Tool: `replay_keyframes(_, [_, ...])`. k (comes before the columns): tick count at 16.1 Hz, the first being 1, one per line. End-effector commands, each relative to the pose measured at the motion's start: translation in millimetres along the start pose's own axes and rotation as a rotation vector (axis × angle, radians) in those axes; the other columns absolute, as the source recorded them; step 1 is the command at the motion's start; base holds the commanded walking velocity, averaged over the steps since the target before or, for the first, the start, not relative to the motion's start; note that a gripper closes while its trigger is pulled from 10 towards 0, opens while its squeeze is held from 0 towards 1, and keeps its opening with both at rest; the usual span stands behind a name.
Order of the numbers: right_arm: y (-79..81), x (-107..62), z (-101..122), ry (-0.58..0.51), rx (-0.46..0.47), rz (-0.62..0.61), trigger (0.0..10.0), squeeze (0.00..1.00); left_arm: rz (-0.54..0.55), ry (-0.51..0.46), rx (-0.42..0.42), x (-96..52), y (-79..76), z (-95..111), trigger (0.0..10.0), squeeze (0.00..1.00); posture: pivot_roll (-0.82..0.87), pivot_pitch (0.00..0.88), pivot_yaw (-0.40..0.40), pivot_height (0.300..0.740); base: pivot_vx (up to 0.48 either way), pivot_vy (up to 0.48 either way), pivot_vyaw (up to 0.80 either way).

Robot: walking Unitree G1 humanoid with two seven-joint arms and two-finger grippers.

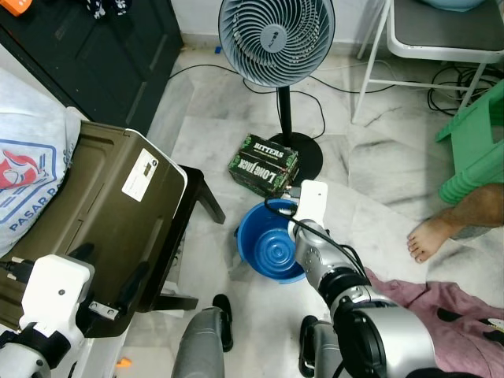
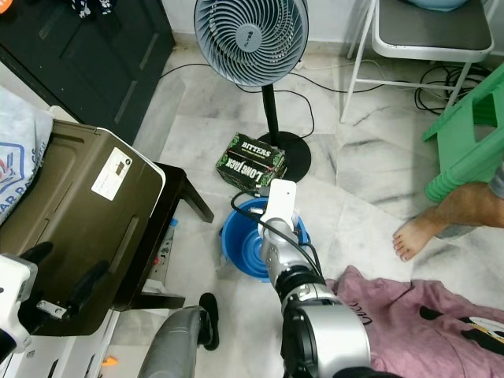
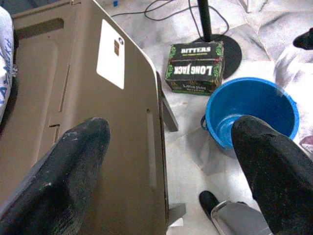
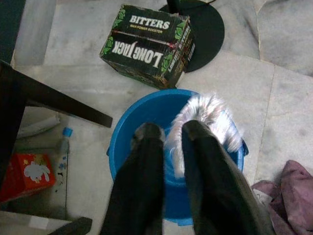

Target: Clean up the room

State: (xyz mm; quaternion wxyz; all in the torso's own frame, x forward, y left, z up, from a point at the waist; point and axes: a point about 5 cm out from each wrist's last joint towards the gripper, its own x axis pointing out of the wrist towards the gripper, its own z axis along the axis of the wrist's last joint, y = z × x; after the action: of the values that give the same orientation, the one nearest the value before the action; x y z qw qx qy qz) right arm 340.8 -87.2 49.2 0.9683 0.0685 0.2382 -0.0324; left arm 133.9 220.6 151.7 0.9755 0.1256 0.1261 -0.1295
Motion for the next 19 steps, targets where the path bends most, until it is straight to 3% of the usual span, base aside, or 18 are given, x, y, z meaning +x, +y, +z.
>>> replay_keyframes(1, [4.8,-1.2,-6,0.023,0.018,0.009,10.0,1.0,0.005,0.032,-0.001,-2.2,-0.4,-4,10.0,0.0,0.3,0.325,0.115,0.74,0.0,0.0,0.0])
replay_keyframes(5, [-3.3,2.7,17,-0.063,0.051,-0.003,10.0,1.0,0.016,0.024,0.003,3.5,-0.8,-4,10.0,0.0,0.29,0.313,0.109,0.74,0.0,0.0,0.0])
replay_keyframes(7, [1.4,1.5,24,-0.103,0.058,0.063,10.0,1.0,0.025,0.015,-0.003,7.8,-1.8,-5,10.0,0.0,0.27,0.3,0.096,0.74,0.0,0.0,0.0])
replay_keyframes(9, [1.0,-0.7,22,-0.104,0.053,0.105,10.0,1.0,0.035,-0.024,-0.021,23.0,-3.9,-5,10.0,0.0,0.2,0.261,0.06,0.74,0.0,0.0,0.0])
replay_keyframes(10, [-0.3,-7.1,15,-0.108,0.031,0.167,10.0,1.0,0.048,-0.065,-0.043,36.1,-7.4,-3,10.0,0.0,0.17,0.234,0.038,0.74,0.0,0.0,0.0])
replay_keyframes(13, [-5.0,-21.0,4,-0.096,-0.019,0.278,10.0,1.0,0.053,-0.113,-0.073,57.6,-15.5,-2,10.0,0.0,0.1,0.17,0.008,0.74,0.0,0.0,0.0])
replay_keyframes(15, [-8.0,-33.5,-3,-0.082,-0.122,0.372,10.0,1.0,0.06,-0.164,-0.1,80.1,-18.3,1,10.0,0.0,0.03,0.142,0.025,0.74,0.0,0.0,0.0])
replay_keyframes(16, [-10.4,-39.9,-5,-0.101,-0.184,0.396,10.0,1.0,0.069,-0.183,-0.113,88.5,-19.7,1,10.0,0.0,0.0,0.095,0.021,0.74,0.0,0.0,0.0])
replay_keyframes(17, [-17.5,-46.0,-1,-0.122,-0.189,0.387,10.0,1.0,0.072,-0.219,-0.135,101.7,-21.1,4,10.0,0.0,-0.03,0.048,0.032,0.74,0.0,0.0,0.0])
replay_keyframes(19, [-26.5,-52.0,6,-0.16,-0.174,0.373,10.0,1.0,0.075,-0.267,-0.15,111.5,-21.7,10,10.0,0.0,-0.04,0.015,0.03,0.74,0.0,0.0,0.0])
